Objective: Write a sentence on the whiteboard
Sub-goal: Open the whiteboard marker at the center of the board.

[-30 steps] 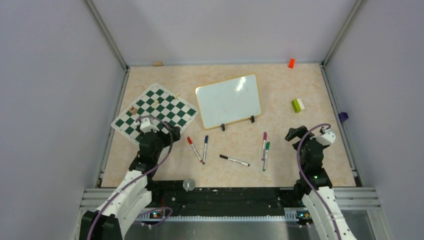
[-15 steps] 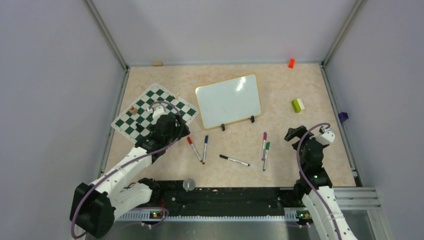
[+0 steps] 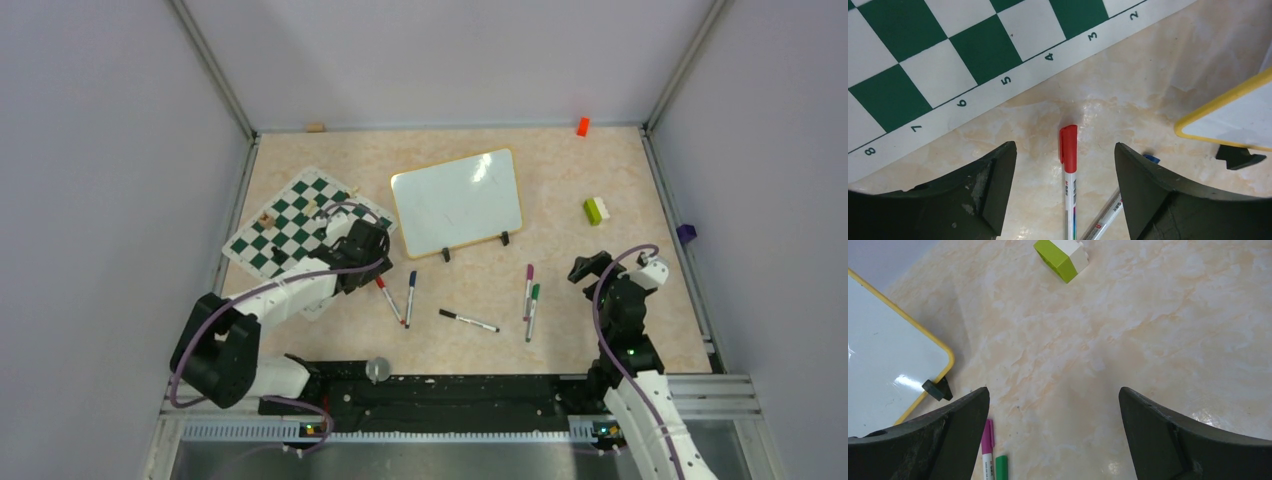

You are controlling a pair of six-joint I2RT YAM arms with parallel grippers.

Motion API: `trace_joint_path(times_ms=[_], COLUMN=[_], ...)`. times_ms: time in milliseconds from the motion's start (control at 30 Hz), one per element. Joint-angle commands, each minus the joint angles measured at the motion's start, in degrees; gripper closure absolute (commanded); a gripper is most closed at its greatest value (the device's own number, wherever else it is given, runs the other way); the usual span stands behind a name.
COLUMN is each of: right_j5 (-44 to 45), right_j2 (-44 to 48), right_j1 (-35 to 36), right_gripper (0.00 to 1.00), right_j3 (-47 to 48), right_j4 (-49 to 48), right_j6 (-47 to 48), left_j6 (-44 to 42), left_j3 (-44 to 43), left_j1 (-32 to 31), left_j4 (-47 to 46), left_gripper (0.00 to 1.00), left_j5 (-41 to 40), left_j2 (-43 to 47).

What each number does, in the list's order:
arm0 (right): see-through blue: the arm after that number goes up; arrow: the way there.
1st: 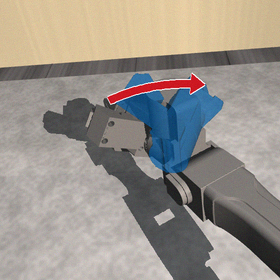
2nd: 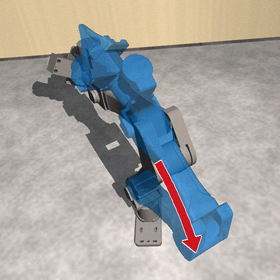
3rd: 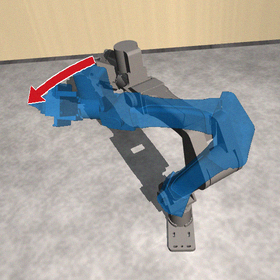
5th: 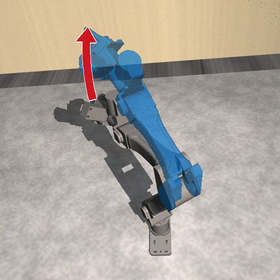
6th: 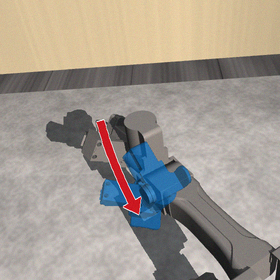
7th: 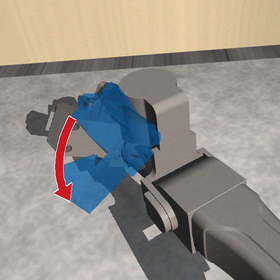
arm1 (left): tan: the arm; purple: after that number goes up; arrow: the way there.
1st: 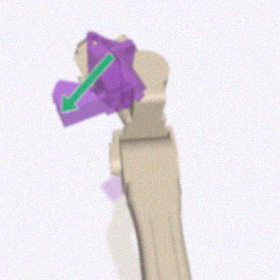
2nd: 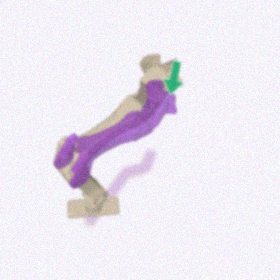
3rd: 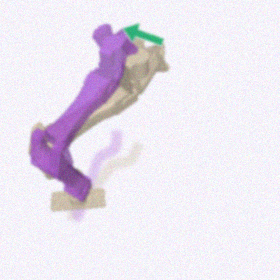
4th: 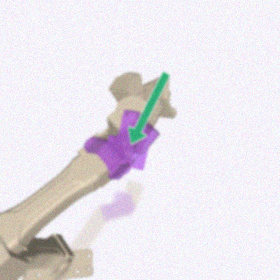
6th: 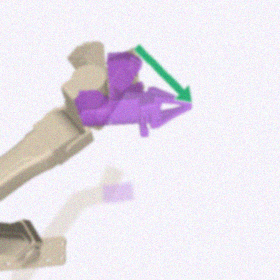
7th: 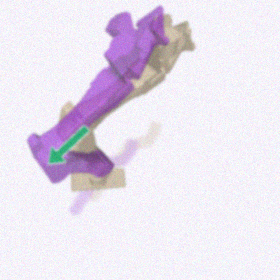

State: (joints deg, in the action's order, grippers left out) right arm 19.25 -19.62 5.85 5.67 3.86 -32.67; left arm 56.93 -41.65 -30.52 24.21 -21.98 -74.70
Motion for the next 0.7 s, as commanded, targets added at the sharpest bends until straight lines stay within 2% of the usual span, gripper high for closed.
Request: trace_joint_path(times_ms=[0, 100, 200, 233, 433, 500, 667], right_j5=[-0.3, -0.4, -0.5, -0.5, 1.1, 1.5, -2.8], right_j2=[-0.1, -0.2, -0.2, -0.1, 0.3, 1.1, 1.7], right_j1=[0.4, 0.4, 0.4, 0.3, 0.4, 0.4, 0.4], right_gripper=[0.01, 0.01, 0.02, 0.02, 0.02, 0.02, 0.02], right_j3=[2.8, 2.8, 2.8, 2.8, 3.5, 3.6, 3.5], right_j4=[-2.5, -2.5, -2.6, -2.5, -0.9, -0.1, -1.6], right_j6=[-0.4, -0.5, -0.4, -0.4, -1.1, -1.2, 0.3], left_j6=[4.3, 5.1, 7.1, 8.9, 10.9, 12.3, 11.1], left_j3=[-3.2, -4.1, -5.0, -5.1, -6.2, -6.6, -6.7], left_j1=[-0.2, -0.3, -0.3, -0.3, -0.3, -0.1, 0.0], left_j4=[1.7, 1.6, 2.4, 3.2, 3.9, 4.7, 5.3], left_gripper=[0.25, 0.33, 0.53, 0.56, 0.59, 0.63, 0.94], left_j5=[0.5, 1.9, 2.3, 2.2, 4.3, 5.9, 6.8], left_j2=[-4.7, -7.7, -10.1, -10.8, -14.8, -16.1, -14.4])
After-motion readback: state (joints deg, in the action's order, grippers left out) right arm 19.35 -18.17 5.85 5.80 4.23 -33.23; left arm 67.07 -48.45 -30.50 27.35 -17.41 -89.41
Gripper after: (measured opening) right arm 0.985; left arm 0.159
